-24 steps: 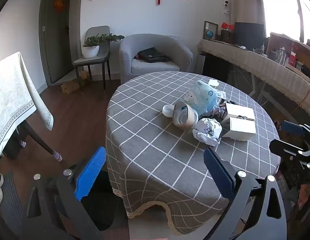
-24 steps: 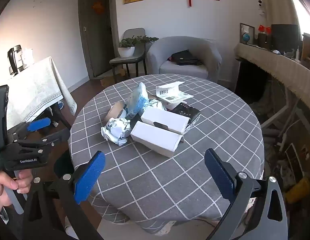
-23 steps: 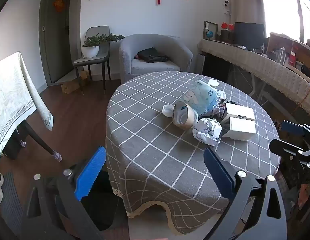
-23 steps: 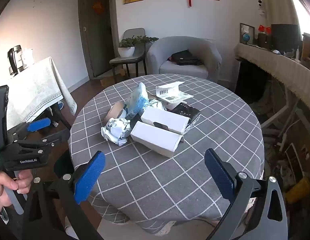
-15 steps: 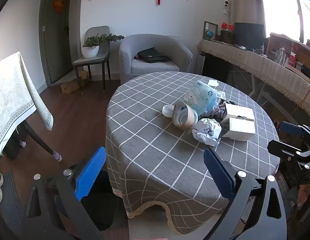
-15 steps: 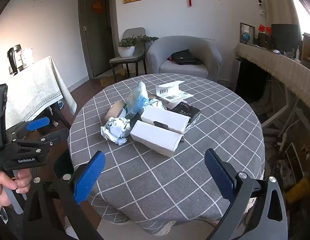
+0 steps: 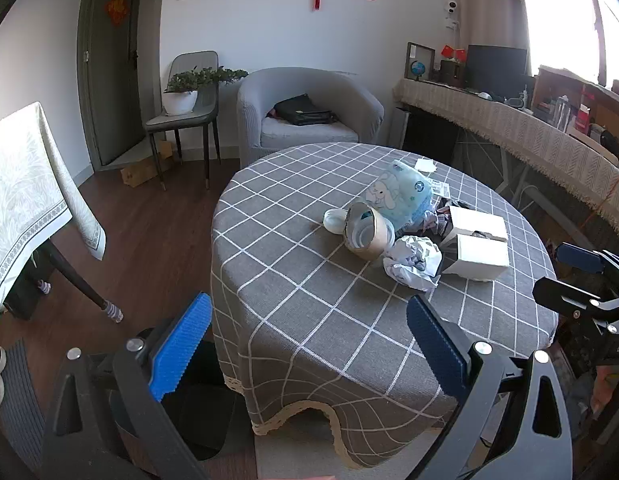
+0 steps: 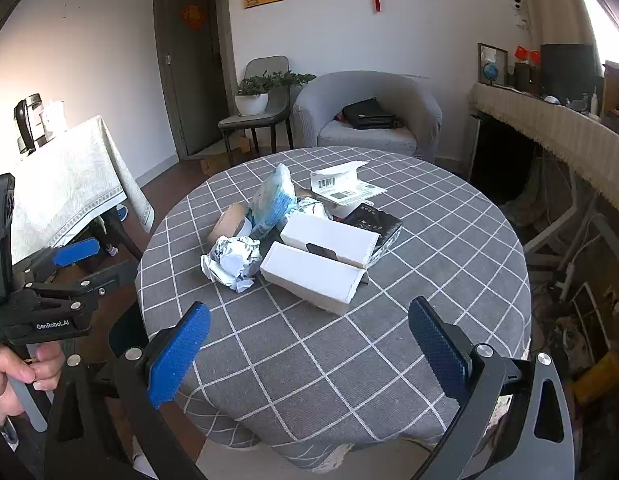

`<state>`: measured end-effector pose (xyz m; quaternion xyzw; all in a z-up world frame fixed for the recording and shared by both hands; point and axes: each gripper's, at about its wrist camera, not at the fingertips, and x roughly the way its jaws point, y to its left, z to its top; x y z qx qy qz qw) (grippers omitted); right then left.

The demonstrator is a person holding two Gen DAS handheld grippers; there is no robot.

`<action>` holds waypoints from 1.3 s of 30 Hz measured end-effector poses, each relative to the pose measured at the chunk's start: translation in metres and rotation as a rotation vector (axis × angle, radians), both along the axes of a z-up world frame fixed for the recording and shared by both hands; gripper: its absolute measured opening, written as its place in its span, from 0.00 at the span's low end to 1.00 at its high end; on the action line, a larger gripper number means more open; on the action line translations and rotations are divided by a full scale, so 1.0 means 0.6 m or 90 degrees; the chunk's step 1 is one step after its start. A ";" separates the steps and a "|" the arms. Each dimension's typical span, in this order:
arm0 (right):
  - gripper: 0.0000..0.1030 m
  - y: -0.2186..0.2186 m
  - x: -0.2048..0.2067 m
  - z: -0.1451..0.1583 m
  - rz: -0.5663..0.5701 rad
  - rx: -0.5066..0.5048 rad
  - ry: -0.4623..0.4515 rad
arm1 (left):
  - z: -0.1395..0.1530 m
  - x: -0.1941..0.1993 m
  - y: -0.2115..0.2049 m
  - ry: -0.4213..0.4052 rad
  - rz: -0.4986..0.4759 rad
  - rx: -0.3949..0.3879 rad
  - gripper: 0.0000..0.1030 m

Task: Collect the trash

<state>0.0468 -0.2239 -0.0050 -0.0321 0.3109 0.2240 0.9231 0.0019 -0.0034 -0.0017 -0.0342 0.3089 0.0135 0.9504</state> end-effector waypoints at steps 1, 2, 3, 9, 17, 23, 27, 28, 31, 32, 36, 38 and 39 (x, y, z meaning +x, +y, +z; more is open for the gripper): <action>0.97 0.000 0.000 -0.001 0.000 0.000 0.000 | 0.000 0.000 0.000 0.000 0.000 0.000 0.97; 0.97 0.000 0.000 -0.002 -0.001 0.001 -0.001 | 0.000 0.001 -0.001 0.000 0.000 0.000 0.97; 0.97 0.000 0.001 -0.002 -0.001 0.000 -0.001 | -0.001 0.001 -0.002 0.000 0.000 -0.001 0.97; 0.97 -0.001 0.001 -0.003 -0.001 0.001 -0.002 | 0.003 -0.012 0.002 -0.001 -0.003 0.000 0.97; 0.97 -0.001 0.001 -0.005 0.000 0.004 -0.001 | 0.004 -0.021 0.002 -0.004 0.001 0.003 0.97; 0.97 -0.002 0.001 -0.006 0.000 0.004 0.000 | 0.003 -0.028 0.006 -0.003 0.005 0.001 0.97; 0.97 -0.002 0.002 -0.008 0.000 0.004 0.001 | 0.004 -0.006 0.014 -0.001 0.003 -0.001 0.97; 0.97 -0.002 0.002 -0.008 0.000 0.004 0.002 | 0.004 -0.006 0.014 -0.001 0.003 -0.001 0.97; 0.97 -0.002 0.002 -0.008 0.001 0.004 0.002 | 0.004 -0.006 0.014 -0.001 0.003 0.000 0.97; 0.97 -0.002 0.002 -0.008 0.000 0.004 0.001 | 0.005 -0.006 0.015 -0.001 0.003 -0.001 0.97; 0.97 -0.002 0.002 -0.009 0.000 0.005 0.002 | 0.004 -0.006 0.012 -0.001 0.003 0.000 0.97; 0.97 -0.002 0.002 -0.009 0.000 0.005 0.002 | 0.005 -0.007 0.013 -0.001 0.003 0.000 0.97; 0.97 -0.003 0.002 -0.009 0.001 0.005 0.002 | 0.005 -0.007 0.013 -0.001 0.003 0.000 0.97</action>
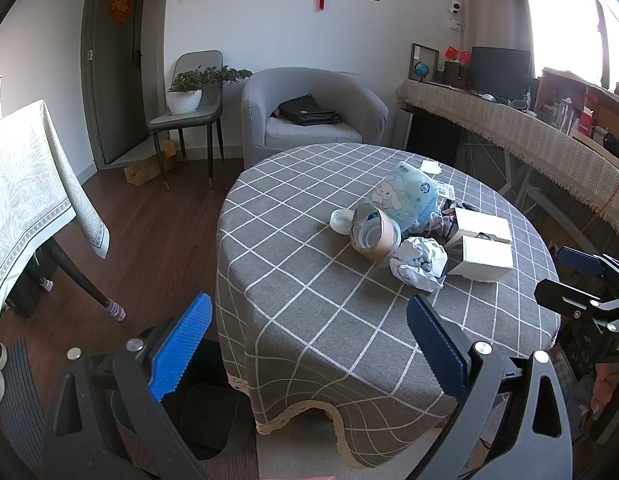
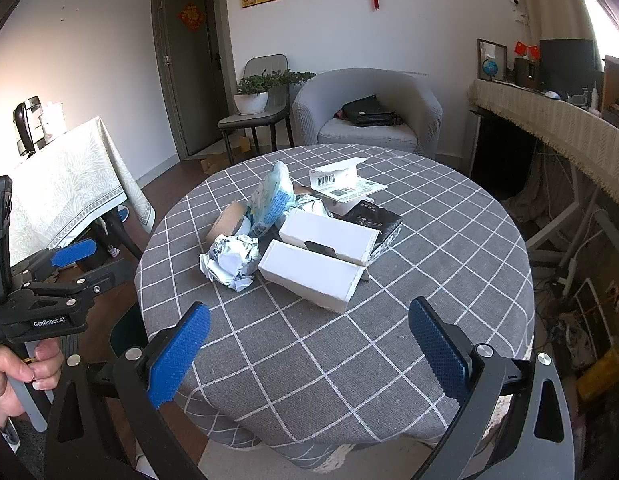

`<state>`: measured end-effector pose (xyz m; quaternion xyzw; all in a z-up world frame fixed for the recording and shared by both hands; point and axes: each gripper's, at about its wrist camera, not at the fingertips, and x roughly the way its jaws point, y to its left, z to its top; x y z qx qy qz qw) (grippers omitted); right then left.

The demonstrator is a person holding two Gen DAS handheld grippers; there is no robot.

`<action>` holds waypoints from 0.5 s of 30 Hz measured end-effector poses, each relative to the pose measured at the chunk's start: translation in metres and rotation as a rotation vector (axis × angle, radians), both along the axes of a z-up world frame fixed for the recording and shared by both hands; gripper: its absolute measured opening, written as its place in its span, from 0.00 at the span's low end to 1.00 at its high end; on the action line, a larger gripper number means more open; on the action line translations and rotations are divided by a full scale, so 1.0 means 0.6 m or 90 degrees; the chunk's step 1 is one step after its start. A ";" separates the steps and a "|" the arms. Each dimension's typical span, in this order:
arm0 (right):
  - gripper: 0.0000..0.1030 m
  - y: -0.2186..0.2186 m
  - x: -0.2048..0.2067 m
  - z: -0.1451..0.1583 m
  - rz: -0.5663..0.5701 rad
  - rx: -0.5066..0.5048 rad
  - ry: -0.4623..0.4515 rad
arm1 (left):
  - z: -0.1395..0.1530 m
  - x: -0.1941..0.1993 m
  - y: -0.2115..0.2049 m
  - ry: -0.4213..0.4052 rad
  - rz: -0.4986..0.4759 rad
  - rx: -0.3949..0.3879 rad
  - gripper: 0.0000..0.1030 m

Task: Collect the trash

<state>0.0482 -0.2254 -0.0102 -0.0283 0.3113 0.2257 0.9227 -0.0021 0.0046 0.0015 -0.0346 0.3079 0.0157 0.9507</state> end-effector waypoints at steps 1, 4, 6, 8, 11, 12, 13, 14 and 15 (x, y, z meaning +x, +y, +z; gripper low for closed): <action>0.97 0.000 0.000 0.000 0.000 0.000 0.000 | 0.000 0.000 0.001 0.000 0.000 0.000 0.97; 0.97 0.001 0.000 0.000 0.000 0.000 0.000 | 0.001 -0.001 0.004 0.000 0.001 0.001 0.97; 0.97 0.001 0.000 -0.001 0.000 0.000 0.000 | -0.002 0.000 0.006 0.001 0.003 -0.002 0.97; 0.97 0.002 0.000 -0.001 0.000 0.001 0.000 | -0.001 -0.001 0.009 0.000 0.004 -0.001 0.97; 0.97 0.005 0.000 -0.002 0.001 0.000 0.000 | -0.001 -0.001 0.013 0.001 0.005 -0.002 0.97; 0.97 0.005 0.000 -0.003 0.001 0.000 0.001 | -0.001 -0.001 0.011 0.001 0.006 -0.001 0.97; 0.97 0.004 0.000 -0.002 0.001 0.000 0.000 | -0.001 -0.001 0.009 0.000 0.005 -0.001 0.97; 0.97 0.004 -0.001 -0.002 0.001 0.001 0.000 | -0.001 -0.001 0.011 0.000 0.006 -0.001 0.97; 0.97 0.005 -0.001 -0.002 0.001 0.001 0.000 | 0.000 -0.002 0.014 0.000 0.007 -0.002 0.97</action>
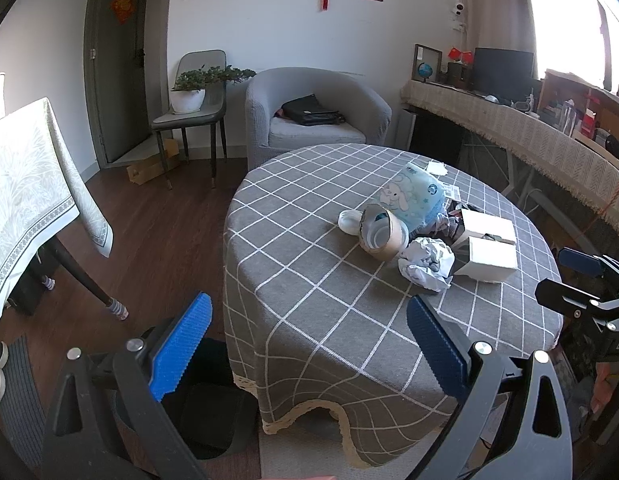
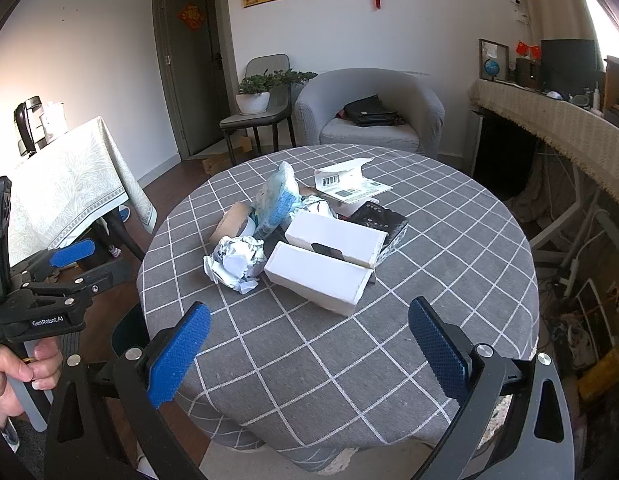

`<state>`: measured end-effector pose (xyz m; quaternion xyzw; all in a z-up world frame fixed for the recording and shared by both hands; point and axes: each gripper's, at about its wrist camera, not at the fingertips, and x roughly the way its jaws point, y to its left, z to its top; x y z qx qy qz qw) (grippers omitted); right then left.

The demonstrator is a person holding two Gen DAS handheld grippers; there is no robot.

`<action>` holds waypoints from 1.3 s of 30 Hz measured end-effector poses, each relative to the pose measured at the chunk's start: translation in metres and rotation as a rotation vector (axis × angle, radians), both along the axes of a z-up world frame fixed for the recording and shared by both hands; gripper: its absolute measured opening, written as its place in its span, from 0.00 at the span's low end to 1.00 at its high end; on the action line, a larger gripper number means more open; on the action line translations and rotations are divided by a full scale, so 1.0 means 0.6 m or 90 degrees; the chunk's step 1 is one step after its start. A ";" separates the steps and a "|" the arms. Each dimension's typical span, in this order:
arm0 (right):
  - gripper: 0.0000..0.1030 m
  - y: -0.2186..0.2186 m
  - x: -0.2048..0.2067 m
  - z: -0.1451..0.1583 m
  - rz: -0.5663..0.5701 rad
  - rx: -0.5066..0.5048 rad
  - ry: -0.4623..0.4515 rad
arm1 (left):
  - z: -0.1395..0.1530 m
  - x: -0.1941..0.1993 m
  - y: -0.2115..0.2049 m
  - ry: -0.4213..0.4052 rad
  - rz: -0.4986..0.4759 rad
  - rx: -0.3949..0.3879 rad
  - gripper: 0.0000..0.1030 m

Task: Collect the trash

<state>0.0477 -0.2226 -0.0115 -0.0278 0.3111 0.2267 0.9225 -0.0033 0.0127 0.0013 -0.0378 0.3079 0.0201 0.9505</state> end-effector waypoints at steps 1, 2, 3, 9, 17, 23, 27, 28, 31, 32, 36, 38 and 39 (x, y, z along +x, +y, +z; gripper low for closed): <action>0.97 0.001 0.000 0.000 0.000 0.000 0.000 | 0.000 -0.001 0.002 0.000 0.001 0.000 0.97; 0.97 0.003 0.000 -0.001 0.001 0.000 0.000 | 0.000 -0.001 0.003 0.000 0.002 0.000 0.97; 0.97 0.006 -0.001 0.000 0.002 0.000 0.000 | 0.000 -0.002 0.004 0.001 0.002 -0.001 0.97; 0.97 0.018 0.000 -0.001 0.004 -0.001 0.000 | 0.000 -0.002 0.008 0.001 0.004 -0.001 0.97; 0.97 0.024 0.003 0.000 0.006 0.001 0.002 | 0.000 -0.003 0.015 0.001 0.006 -0.002 0.97; 0.97 0.032 0.006 0.000 0.010 0.009 0.006 | 0.003 -0.005 0.022 -0.002 0.001 -0.008 0.97; 0.97 0.028 0.007 0.001 0.016 0.019 0.006 | 0.005 -0.008 0.022 -0.007 -0.004 0.003 0.96; 0.97 0.029 0.007 0.001 0.017 0.018 0.006 | 0.006 -0.009 0.022 -0.008 -0.004 0.006 0.96; 0.97 0.029 0.010 -0.001 0.020 0.014 0.010 | 0.006 -0.009 0.019 -0.007 -0.009 0.010 0.95; 0.96 0.030 0.010 -0.002 0.022 0.012 0.011 | 0.007 -0.010 0.018 -0.008 -0.010 0.007 0.95; 0.92 0.021 0.018 -0.005 0.025 0.014 0.023 | 0.015 -0.010 0.007 -0.018 -0.034 -0.003 0.94; 0.89 0.012 0.023 -0.008 0.024 0.027 0.033 | 0.013 -0.008 -0.005 -0.017 -0.057 -0.003 0.91; 0.88 0.007 0.026 -0.009 0.024 0.037 0.040 | 0.012 -0.006 -0.012 -0.015 -0.066 0.002 0.90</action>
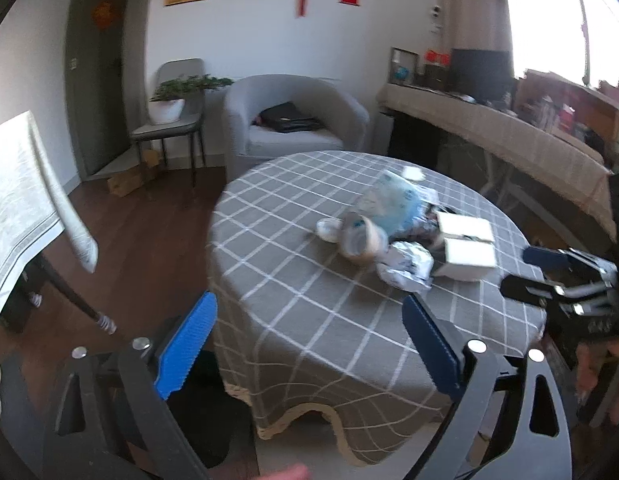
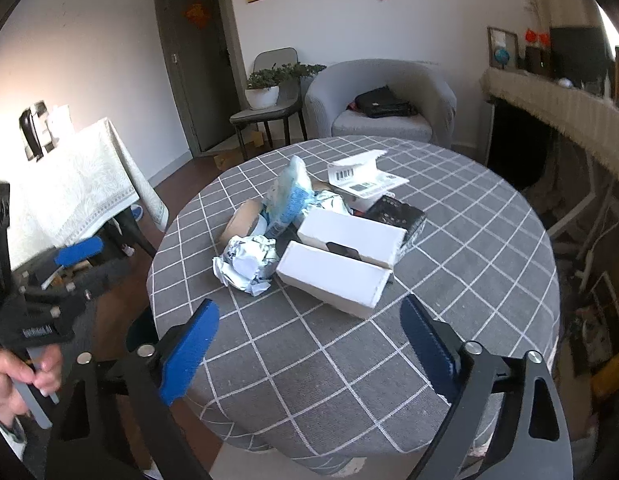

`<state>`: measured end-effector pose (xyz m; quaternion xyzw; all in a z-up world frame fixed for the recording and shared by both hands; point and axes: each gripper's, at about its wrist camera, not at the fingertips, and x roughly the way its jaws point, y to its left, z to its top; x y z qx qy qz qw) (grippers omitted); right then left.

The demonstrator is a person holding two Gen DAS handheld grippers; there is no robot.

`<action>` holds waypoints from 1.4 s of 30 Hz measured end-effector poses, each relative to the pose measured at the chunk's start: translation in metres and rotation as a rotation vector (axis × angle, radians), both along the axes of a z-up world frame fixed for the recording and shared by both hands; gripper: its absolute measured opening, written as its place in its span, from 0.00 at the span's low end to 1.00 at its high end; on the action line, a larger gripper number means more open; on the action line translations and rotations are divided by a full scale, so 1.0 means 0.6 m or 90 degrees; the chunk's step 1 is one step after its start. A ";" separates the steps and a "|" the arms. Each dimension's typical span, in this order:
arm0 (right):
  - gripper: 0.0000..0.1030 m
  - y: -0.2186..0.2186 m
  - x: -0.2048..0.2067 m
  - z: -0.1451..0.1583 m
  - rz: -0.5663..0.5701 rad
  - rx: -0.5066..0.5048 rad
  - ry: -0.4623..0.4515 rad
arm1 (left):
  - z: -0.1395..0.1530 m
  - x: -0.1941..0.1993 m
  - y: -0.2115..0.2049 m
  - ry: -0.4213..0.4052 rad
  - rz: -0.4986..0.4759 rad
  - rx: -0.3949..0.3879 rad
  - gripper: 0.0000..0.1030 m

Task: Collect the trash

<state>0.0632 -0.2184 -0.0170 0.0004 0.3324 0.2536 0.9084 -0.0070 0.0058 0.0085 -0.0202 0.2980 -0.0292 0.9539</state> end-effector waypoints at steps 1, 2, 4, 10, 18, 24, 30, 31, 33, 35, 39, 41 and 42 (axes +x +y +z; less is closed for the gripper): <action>0.86 -0.004 0.002 -0.001 0.000 0.006 0.004 | -0.002 0.002 -0.007 0.002 -0.008 0.008 0.87; 0.84 -0.006 0.004 -0.001 0.000 0.008 0.006 | -0.005 0.004 -0.015 0.004 -0.020 0.014 0.86; 0.81 -0.008 0.009 -0.002 0.001 0.005 0.008 | -0.008 0.011 -0.026 0.011 -0.041 0.011 0.85; 0.67 -0.033 0.031 -0.013 -0.009 0.028 0.037 | -0.022 0.039 -0.055 0.036 -0.105 -0.019 0.70; 0.60 -0.071 0.063 -0.029 -0.008 0.113 0.093 | -0.042 0.086 -0.072 0.066 -0.131 -0.054 0.64; 0.56 -0.073 0.081 -0.039 0.015 0.146 0.125 | -0.049 0.115 -0.078 0.079 -0.141 -0.084 0.64; 0.45 -0.074 0.097 -0.050 0.038 0.190 0.151 | -0.057 0.132 -0.094 0.089 -0.149 -0.091 0.64; 0.45 -0.076 0.100 -0.053 0.042 0.203 0.158 | -0.058 0.134 -0.095 0.089 -0.149 -0.090 0.64; 0.44 -0.077 0.106 -0.057 0.050 0.224 0.168 | -0.060 0.139 -0.098 0.093 -0.150 -0.088 0.64; 0.44 -0.076 0.110 -0.060 0.053 0.231 0.174 | -0.064 0.144 -0.099 0.098 -0.149 -0.093 0.63; 0.41 -0.067 0.114 -0.061 0.066 0.230 0.179 | -0.070 0.149 -0.093 0.103 -0.141 -0.094 0.62; 0.37 -0.063 0.114 -0.061 0.070 0.227 0.176 | -0.070 0.150 -0.091 0.104 -0.140 -0.097 0.59; 0.36 -0.062 0.114 -0.060 0.070 0.227 0.176 | -0.070 0.149 -0.091 0.104 -0.140 -0.097 0.59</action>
